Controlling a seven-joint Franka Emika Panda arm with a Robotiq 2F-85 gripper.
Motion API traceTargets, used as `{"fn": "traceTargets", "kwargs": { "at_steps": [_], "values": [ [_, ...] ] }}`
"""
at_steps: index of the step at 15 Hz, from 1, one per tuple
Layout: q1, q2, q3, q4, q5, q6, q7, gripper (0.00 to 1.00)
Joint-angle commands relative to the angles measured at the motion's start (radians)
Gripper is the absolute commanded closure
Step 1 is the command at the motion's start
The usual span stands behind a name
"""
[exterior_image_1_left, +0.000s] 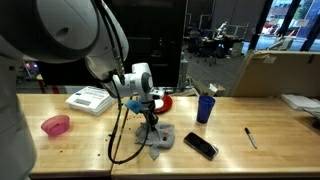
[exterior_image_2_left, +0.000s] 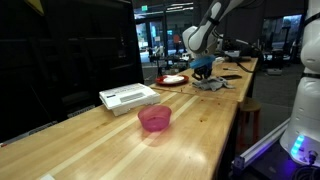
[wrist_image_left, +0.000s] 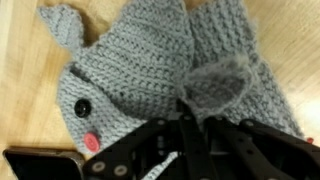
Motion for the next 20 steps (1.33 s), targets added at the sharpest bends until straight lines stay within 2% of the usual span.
{"fn": "traceTargets", "kwargs": {
  "at_steps": [1,2,4,5,9,13,20],
  "values": [
    [-0.002,-0.005,-0.002,-0.024,-0.056,0.018,0.021,0.98],
    [-0.003,0.0,0.004,0.001,-0.022,0.0,0.003,0.91],
    [-0.003,0.0,0.004,0.0,-0.03,0.0,0.004,0.91],
    [-0.003,0.0,0.004,0.0,-0.03,0.0,0.004,0.98],
    [0.004,-0.04,0.012,-0.007,-0.036,-0.013,0.008,0.98],
    [0.01,-0.081,0.015,-0.016,-0.068,-0.081,0.068,0.98],
    [0.005,-0.118,0.044,0.008,-0.145,-0.272,0.156,0.98]
  ]
}}
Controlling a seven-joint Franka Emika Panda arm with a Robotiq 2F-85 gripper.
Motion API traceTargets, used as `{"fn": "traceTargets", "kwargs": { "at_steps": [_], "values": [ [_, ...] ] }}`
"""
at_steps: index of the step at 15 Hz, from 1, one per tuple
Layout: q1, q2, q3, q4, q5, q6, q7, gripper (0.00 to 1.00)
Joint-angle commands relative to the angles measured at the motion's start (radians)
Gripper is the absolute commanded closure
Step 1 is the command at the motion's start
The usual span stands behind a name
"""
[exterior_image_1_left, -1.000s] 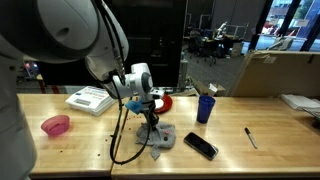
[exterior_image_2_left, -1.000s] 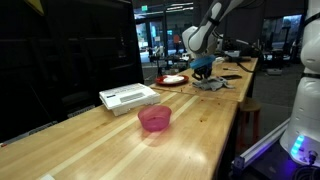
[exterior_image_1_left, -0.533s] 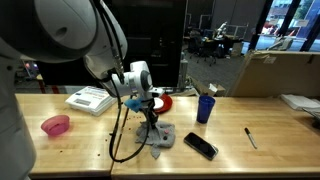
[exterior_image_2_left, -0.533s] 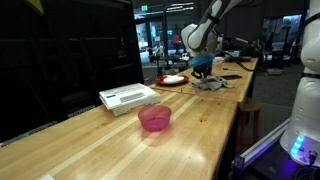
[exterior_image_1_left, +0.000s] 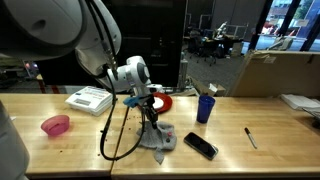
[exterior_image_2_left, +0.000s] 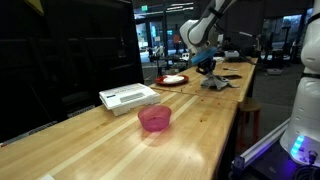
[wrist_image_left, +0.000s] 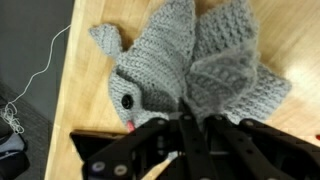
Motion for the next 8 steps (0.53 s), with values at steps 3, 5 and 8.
{"fn": "traceTargets", "kwargs": {
  "at_steps": [3,5,8],
  "values": [
    [-0.004,-0.047,0.026,0.0,-0.037,-0.122,0.046,0.98],
    [-0.005,-0.055,0.031,0.004,-0.039,-0.168,0.044,0.98],
    [-0.004,-0.065,0.039,-0.006,-0.015,-0.206,0.002,0.98]
  ]
}}
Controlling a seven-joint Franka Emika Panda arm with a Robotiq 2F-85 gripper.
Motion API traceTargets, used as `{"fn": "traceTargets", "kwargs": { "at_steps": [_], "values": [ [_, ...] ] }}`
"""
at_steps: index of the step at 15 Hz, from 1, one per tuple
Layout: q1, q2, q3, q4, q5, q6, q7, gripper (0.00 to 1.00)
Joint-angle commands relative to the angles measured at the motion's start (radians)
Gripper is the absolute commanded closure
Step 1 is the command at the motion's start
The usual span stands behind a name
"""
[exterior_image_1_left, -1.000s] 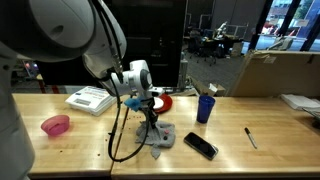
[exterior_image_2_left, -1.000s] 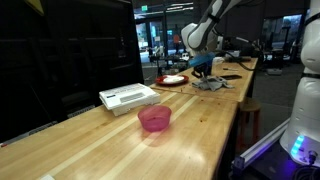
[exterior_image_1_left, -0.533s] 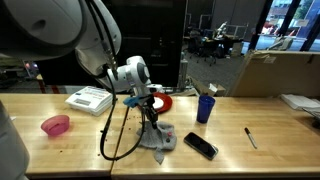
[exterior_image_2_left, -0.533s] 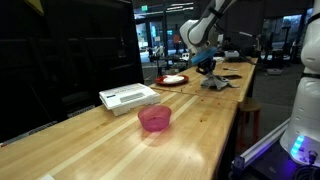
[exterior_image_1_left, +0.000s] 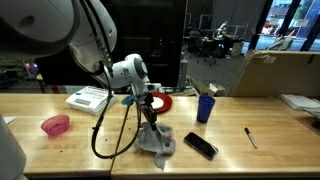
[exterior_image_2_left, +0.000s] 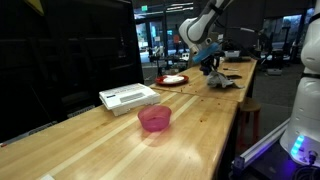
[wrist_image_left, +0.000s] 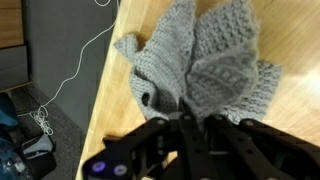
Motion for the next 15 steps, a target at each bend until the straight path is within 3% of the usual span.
{"fn": "traceTargets", "kwargs": {
  "at_steps": [1,10,15],
  "values": [
    [-0.002,-0.033,0.022,-0.019,0.012,-0.045,-0.043,0.98],
    [0.018,0.025,0.071,-0.03,0.188,0.088,-0.13,0.98],
    [0.028,0.051,0.078,-0.03,0.222,0.13,-0.146,0.98]
  ]
}}
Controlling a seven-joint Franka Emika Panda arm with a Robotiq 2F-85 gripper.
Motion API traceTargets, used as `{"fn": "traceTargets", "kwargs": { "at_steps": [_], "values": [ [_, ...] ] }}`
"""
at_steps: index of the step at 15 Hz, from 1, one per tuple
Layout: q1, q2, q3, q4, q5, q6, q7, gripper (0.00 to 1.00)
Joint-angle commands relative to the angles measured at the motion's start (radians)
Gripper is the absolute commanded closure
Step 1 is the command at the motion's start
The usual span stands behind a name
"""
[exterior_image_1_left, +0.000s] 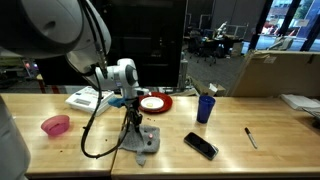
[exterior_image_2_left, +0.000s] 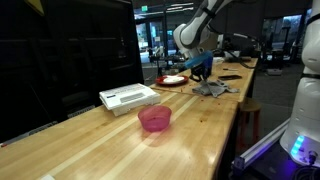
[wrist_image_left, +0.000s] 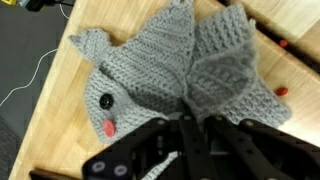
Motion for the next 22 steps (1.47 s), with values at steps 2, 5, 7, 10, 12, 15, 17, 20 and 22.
{"fn": "traceTargets", "kwargs": {
  "at_steps": [2,5,7,10,12,15,17,20,22],
  "values": [
    [0.01,0.024,0.001,0.006,0.026,0.046,-0.037,0.98],
    [0.017,0.061,0.001,0.027,0.015,0.087,-0.06,0.98],
    [0.02,0.082,-0.002,0.04,0.016,0.112,-0.077,0.98],
    [0.02,0.098,-0.006,0.059,0.02,0.127,-0.102,0.98],
    [0.02,0.107,-0.009,0.07,0.018,0.136,-0.115,0.98],
    [0.016,0.114,-0.018,0.082,0.019,0.16,-0.127,0.98],
    [0.013,0.115,-0.025,0.084,0.021,0.183,-0.138,0.98],
    [0.011,0.118,-0.038,0.084,0.018,0.208,-0.146,0.98],
    [0.011,0.108,-0.046,0.076,0.016,0.218,-0.143,0.98]
  ]
}}
